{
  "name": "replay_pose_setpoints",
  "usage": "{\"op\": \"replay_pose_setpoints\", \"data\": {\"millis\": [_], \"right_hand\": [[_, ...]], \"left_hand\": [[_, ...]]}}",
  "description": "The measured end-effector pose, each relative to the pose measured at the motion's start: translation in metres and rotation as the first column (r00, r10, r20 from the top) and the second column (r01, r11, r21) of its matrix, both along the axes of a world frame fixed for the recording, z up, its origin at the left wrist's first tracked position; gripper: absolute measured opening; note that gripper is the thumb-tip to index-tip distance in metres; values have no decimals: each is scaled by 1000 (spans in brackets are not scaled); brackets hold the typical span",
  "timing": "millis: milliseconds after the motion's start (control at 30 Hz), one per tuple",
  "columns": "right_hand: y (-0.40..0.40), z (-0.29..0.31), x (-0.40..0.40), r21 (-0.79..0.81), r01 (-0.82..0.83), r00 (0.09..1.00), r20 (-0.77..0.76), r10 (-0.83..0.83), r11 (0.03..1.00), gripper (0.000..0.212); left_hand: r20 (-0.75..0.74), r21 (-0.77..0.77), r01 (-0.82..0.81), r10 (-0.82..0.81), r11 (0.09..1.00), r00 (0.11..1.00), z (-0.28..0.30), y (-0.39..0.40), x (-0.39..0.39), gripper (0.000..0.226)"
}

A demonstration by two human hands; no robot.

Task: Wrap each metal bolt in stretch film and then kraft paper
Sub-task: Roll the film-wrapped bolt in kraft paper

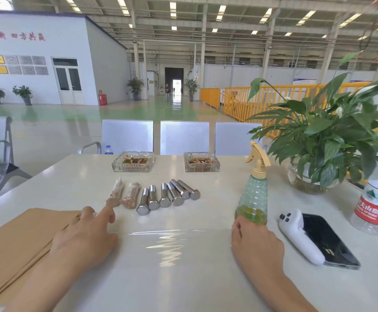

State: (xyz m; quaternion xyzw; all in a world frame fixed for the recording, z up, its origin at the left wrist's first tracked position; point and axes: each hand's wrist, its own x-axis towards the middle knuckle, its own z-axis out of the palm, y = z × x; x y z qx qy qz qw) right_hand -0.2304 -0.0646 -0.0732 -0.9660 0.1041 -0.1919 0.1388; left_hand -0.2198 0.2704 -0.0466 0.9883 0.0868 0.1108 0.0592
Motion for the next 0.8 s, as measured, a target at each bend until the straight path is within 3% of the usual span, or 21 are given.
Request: {"op": "replay_pose_setpoints", "data": {"millis": [233,500,800], "right_hand": [[-2,-2,0,13,-9,1000,4,9,1000,19],[-2,-2,-2,-36,13,1000,1,-13,999,15],[2,0,0,-121,-1,1000,-30,-3,993,13]], "left_hand": [[-42,-2,-25,25,1000,999,9,19,5,37],[-7,107,5,-5,994,1000,1,13,0,16],[-13,80,17,-16,997,1000,-2,13,-6,28]]}}
